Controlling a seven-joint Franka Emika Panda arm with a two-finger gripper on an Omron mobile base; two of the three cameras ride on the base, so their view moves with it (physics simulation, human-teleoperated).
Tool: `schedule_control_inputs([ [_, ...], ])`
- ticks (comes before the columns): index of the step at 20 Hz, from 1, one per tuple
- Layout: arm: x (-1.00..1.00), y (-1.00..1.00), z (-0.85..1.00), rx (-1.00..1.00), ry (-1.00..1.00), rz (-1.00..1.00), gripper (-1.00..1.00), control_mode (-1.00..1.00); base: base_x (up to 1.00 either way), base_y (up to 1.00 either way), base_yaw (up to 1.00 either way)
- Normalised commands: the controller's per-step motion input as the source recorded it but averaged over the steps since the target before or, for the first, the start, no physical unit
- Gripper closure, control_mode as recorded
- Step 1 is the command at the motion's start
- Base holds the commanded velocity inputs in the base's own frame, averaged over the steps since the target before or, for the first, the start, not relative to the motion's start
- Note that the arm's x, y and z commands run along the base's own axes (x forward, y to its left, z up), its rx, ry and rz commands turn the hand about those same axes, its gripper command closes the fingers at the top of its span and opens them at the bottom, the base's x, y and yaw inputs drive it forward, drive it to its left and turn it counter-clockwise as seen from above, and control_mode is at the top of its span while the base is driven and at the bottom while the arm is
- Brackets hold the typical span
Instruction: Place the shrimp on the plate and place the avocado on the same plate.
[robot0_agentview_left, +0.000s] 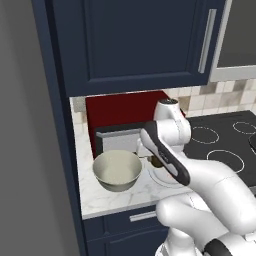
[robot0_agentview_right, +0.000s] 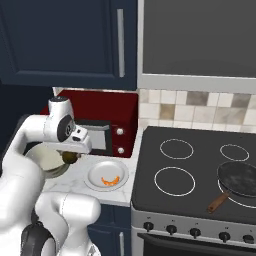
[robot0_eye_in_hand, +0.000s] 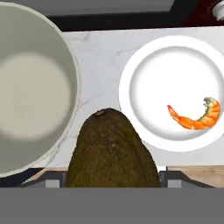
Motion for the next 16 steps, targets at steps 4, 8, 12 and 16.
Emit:
schedule_control_inputs([
  [4,0.01,-0.86,0.02,0.0,0.0,-0.01,1.0,-1.0,0.0,0.0,0.0],
  [8,0.37,-0.49,0.0,0.0,0.0,0.0,1.0,-1.0,0.0,0.0,0.0],
  [12,0.59,-0.06,0.0,0.0,0.0,0.0,1.0,-1.0,0.0,0.0,0.0],
  [16,0.52,0.0,-0.14,0.0,0.0,0.0,1.0,-1.0,0.0,0.0,0.0],
])
